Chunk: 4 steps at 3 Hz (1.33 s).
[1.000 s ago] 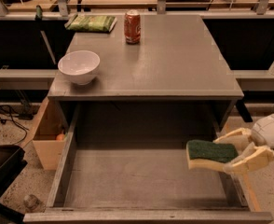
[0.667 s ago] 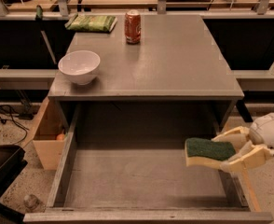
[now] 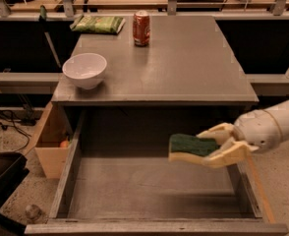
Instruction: Place sponge into top drawer
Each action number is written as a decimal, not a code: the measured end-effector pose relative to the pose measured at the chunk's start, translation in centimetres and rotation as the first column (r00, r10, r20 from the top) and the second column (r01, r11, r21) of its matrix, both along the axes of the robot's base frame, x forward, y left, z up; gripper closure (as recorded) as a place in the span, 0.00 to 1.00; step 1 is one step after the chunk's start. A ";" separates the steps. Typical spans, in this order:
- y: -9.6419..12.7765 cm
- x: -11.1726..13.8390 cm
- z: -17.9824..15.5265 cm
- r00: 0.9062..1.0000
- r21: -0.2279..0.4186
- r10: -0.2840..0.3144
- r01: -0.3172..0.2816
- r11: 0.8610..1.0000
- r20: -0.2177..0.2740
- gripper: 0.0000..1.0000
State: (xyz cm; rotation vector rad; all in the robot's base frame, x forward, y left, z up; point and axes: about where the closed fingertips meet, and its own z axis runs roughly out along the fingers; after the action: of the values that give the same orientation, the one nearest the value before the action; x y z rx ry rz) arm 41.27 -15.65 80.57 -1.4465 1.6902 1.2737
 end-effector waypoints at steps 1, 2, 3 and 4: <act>3.0 0.9 -0.1 1.000 0.052 0.010 -0.012 0.999 0.029 1.00; 5.0 0.1 -0.7 0.998 0.084 0.003 -0.008 0.996 0.059 1.00; 8.0 -0.8 -1.3 0.994 0.079 -0.018 0.010 0.997 0.108 1.00; 11.5 -1.1 -3.3 0.986 0.025 -0.051 0.048 0.999 0.157 1.00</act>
Offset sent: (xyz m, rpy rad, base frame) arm -0.0139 0.0714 -0.0173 0.1248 -0.0880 -0.0065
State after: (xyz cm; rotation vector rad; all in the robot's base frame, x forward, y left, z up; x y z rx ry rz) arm 40.17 -4.16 77.30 -1.4436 1.5936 1.1170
